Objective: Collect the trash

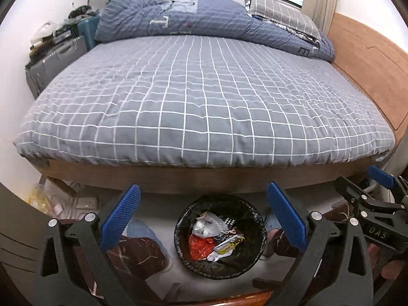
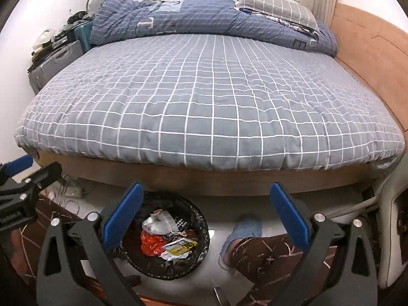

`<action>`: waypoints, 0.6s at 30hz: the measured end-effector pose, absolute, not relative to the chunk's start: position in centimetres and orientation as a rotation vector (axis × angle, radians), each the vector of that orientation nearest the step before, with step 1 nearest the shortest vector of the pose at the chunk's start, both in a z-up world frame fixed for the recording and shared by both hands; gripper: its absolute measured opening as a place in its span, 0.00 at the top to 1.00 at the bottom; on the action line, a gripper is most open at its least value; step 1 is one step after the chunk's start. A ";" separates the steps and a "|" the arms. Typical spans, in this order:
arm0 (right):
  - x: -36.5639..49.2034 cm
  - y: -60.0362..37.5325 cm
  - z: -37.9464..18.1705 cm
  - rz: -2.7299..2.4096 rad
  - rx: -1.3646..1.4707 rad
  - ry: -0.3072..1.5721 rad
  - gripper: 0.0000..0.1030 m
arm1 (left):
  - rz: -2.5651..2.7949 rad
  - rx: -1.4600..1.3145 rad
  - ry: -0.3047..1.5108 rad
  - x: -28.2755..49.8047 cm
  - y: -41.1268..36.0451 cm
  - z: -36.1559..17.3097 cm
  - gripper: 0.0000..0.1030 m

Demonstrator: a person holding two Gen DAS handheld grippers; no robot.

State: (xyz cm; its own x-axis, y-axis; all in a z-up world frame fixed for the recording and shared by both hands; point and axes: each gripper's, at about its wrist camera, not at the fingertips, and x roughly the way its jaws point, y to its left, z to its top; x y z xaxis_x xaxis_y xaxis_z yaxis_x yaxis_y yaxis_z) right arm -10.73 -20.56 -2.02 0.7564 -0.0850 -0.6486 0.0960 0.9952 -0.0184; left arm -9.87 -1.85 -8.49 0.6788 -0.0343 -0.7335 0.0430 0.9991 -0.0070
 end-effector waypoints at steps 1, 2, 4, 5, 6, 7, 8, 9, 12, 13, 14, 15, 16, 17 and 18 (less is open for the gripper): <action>-11.2 -20.4 -1.8 -0.096 0.024 0.705 0.07 | -0.038 0.017 0.822 -10.3 -1.8 -8.2 0.05; -11.6 -20.3 -1.6 -0.094 0.033 0.705 0.07 | -0.035 0.018 0.821 -10.6 -1.7 -8.0 0.05; -12.5 -19.9 -1.2 -0.085 0.046 0.706 0.07 | -0.036 0.011 0.827 -11.3 -1.5 -7.6 0.05; -12.8 -19.8 -1.1 -0.083 0.049 0.704 0.07 | -0.036 0.012 0.828 -11.5 -1.4 -7.5 0.05; -13.2 -19.6 -0.9 -0.081 0.047 0.699 0.07 | -0.033 0.016 0.825 -11.8 -1.4 -7.2 0.05; -13.6 -19.4 -0.7 -0.083 0.043 0.696 0.07 | -0.031 0.018 0.824 -12.0 -1.4 -7.1 0.05; -13.9 -19.3 -0.6 -0.082 0.040 0.690 0.07 | -0.029 0.020 0.824 -12.1 -1.4 -6.9 0.05; -14.1 -19.4 -0.4 -0.082 0.038 0.686 0.07 | -0.028 0.018 0.822 -12.2 -1.3 -6.8 0.05; -14.3 -19.6 -0.2 -0.081 0.053 0.691 0.07 | -0.027 0.022 0.820 -12.4 -1.4 -6.6 0.05; -14.3 -19.7 -0.3 -0.081 0.058 0.694 0.07 | -0.027 0.023 0.819 -12.4 -1.4 -6.6 0.05; -14.3 -19.8 -0.3 -0.083 0.059 0.694 0.07 | -0.028 0.024 0.820 -12.4 -1.4 -6.6 0.05; -14.4 -19.9 -0.3 -0.084 0.060 0.694 0.07 | -0.027 0.025 0.820 -12.4 -1.4 -6.6 0.05; -14.4 -20.0 -0.3 -0.086 0.061 0.694 0.07 | -0.027 0.024 0.819 -12.4 -1.4 -6.6 0.05; -14.4 -20.0 -0.4 -0.087 0.063 0.694 0.07 | -0.027 0.023 0.819 -12.4 -1.4 -6.6 0.05; -14.5 -20.0 -0.4 -0.087 0.065 0.694 0.07 | -0.027 0.023 0.821 -12.4 -1.4 -6.6 0.05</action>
